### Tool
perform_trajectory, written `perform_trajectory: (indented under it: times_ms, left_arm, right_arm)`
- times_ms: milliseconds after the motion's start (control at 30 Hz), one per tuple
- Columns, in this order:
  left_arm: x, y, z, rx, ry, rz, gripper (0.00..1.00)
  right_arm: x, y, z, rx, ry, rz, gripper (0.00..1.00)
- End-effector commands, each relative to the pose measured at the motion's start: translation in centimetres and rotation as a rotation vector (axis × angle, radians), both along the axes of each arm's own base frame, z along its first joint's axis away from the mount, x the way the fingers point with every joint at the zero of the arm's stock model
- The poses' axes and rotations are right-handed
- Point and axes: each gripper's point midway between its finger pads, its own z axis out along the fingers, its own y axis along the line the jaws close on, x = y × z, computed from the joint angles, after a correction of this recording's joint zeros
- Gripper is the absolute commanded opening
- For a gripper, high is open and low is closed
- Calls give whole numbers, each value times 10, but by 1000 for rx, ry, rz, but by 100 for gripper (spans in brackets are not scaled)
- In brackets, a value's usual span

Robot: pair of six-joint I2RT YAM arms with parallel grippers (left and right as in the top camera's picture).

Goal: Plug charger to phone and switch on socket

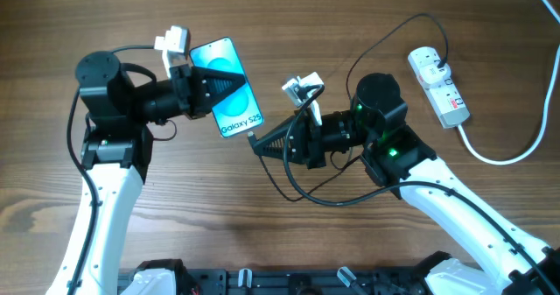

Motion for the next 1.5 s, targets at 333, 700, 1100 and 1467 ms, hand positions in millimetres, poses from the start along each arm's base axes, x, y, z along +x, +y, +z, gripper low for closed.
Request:
perform_trajectory:
  times_ms: [333, 700, 1100, 1467]
  left_arm:
    - [3, 0, 10, -16, 34, 40, 4]
    - [0, -14, 9, -11, 37, 25, 4]
    - [-8, -16, 17, -17, -23, -30, 4]
    - [1, 0, 19, -16, -38, 22, 4]
  right_arm:
    - [4, 2, 6, 2, 17, -24, 4]
    - [6, 2, 6, -4, 51, -36, 4]
    - [12, 1, 9, -3, 118, -67, 4]
    - [4, -1, 12, 2, 129, -18, 4]
